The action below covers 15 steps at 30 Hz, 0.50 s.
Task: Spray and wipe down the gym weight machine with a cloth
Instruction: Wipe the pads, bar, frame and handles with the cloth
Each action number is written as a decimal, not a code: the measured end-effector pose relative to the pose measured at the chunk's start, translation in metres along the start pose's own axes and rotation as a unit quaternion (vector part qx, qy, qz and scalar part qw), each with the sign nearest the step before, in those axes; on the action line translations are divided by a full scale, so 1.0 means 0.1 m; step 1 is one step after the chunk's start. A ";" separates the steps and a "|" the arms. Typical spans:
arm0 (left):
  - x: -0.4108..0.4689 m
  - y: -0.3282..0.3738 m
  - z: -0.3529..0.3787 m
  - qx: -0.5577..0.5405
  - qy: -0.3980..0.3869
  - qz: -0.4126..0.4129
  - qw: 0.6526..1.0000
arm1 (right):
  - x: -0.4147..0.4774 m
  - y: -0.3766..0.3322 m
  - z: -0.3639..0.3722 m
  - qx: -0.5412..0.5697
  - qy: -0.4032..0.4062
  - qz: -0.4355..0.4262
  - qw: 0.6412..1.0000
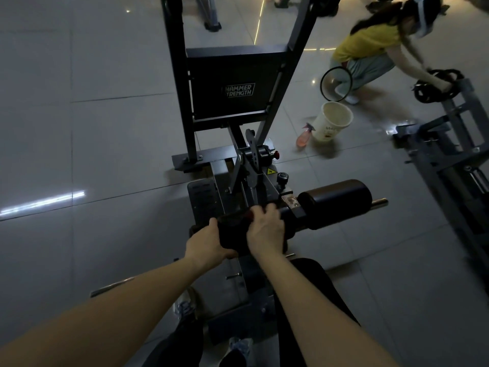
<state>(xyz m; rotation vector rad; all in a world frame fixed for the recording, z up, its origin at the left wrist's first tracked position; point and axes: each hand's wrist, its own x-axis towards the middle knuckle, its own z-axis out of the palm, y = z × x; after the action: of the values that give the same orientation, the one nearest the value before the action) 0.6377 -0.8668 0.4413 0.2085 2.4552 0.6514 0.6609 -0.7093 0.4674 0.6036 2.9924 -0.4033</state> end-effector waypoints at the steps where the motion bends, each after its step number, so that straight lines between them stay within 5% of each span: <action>1: 0.01 -0.03 0.00 -0.019 -0.008 0.001 1.000 | -0.14 -0.15 0.04 0.013 -0.034 -0.067 0.997; 4: 0.07 -0.12 -0.08 -0.091 -0.046 -0.013 0.995 | -0.27 -0.23 -0.05 0.039 -0.126 -0.208 0.969; 6: 0.12 -0.17 -0.12 -0.163 -0.064 -0.033 0.984 | -0.14 -0.02 -0.15 0.006 -0.108 -0.216 0.970; 10: 0.16 -0.14 -0.09 -0.193 -0.083 -0.044 0.977 | 0.23 0.60 -0.30 -0.027 -0.025 -0.033 0.999; 15: 0.05 -0.01 -0.05 -0.041 -0.026 -0.023 0.999 | 0.49 0.65 -0.35 -0.017 -0.016 0.107 0.994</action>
<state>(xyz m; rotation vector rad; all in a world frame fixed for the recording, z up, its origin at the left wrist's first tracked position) 0.6307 -0.8686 0.4422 0.1333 2.3711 0.7164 0.6411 -0.6241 0.4796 0.8944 2.8569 -0.3413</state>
